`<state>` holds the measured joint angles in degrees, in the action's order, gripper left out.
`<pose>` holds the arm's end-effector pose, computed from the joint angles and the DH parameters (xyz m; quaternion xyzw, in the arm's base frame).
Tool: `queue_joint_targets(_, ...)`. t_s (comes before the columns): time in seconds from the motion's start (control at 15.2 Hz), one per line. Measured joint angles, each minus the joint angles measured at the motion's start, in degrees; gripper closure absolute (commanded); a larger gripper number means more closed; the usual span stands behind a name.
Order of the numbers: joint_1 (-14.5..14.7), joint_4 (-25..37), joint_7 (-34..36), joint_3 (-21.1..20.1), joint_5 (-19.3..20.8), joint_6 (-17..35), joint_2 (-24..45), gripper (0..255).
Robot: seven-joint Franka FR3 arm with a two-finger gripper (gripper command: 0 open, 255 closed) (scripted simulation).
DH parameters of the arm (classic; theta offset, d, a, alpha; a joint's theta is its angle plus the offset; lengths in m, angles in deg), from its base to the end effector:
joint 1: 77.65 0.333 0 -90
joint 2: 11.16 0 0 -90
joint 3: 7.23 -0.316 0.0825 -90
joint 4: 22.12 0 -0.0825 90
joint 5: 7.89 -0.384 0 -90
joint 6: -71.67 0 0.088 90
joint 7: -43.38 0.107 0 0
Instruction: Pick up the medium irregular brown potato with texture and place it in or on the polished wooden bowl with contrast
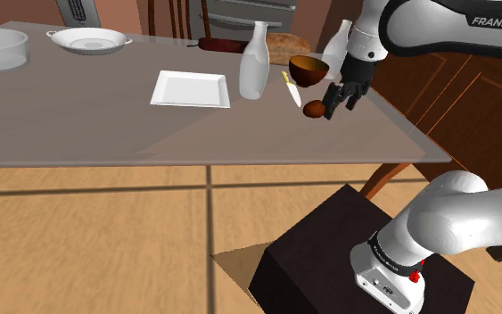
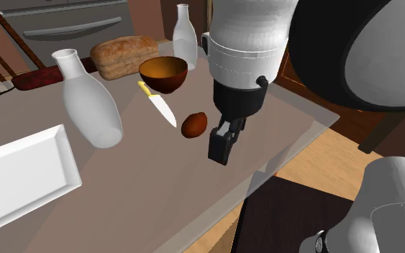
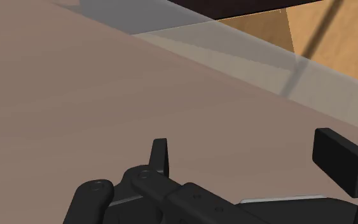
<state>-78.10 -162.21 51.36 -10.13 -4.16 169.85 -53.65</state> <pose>0.3280 0.0109 0.5467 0.9975 -0.0503 0.0088 0.0487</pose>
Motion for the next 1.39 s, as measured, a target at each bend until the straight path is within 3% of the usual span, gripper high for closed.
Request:
queue_joint_targets(0.2, -2.1, 0.6, 5.6, -1.3, -0.6, 2.2, 2.3, 0)
queue_joint_targets(0.59, -12.0, 4.3, 35.1, -7.3, -2.1, 11.2, 12.4, 0)
queue_joint_targets(0.92, -20.5, 8.2, 60.2, -10.4, -0.9, 16.6, 20.0, 0)
queue_joint_targets(1.06, -21.8, 7.9, 64.4, -10.7, -0.5, 18.3, 21.2, 0)
queue_joint_targets(1.39, -22.5, 5.6, 66.1, -10.8, 0.1, 22.5, 23.0, 0)
